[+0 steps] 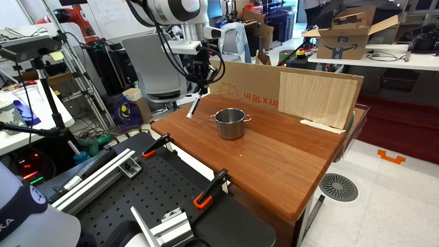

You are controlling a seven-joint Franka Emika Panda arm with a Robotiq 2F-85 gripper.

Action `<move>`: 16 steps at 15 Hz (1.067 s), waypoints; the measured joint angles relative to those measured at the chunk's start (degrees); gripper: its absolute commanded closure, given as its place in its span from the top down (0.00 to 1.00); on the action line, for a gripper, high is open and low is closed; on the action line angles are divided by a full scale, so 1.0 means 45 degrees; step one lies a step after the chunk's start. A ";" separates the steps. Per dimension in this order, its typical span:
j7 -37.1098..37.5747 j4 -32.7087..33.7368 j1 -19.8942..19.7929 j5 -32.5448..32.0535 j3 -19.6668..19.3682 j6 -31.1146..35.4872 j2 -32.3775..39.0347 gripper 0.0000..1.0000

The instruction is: Remove the marker from the pot and put it on the table

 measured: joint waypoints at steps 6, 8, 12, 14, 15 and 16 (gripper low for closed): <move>0.0195 0.1410 0.0061 -0.0591 -0.0040 0.0018 0.1883 0.05; 0.0303 0.1862 0.0125 -0.0730 -0.0077 0.0018 0.2378 0.05; 0.0420 0.2521 0.0347 -0.0828 -0.0249 0.0018 0.3112 0.05; 0.0545 0.2777 0.0444 -0.0943 -0.0328 0.0018 0.3426 0.05; 0.0596 0.2893 0.0497 -0.0990 -0.0373 0.0018 0.3580 0.05; 0.0644 0.3001 0.0555 -0.1026 -0.0417 0.0018 0.3723 0.05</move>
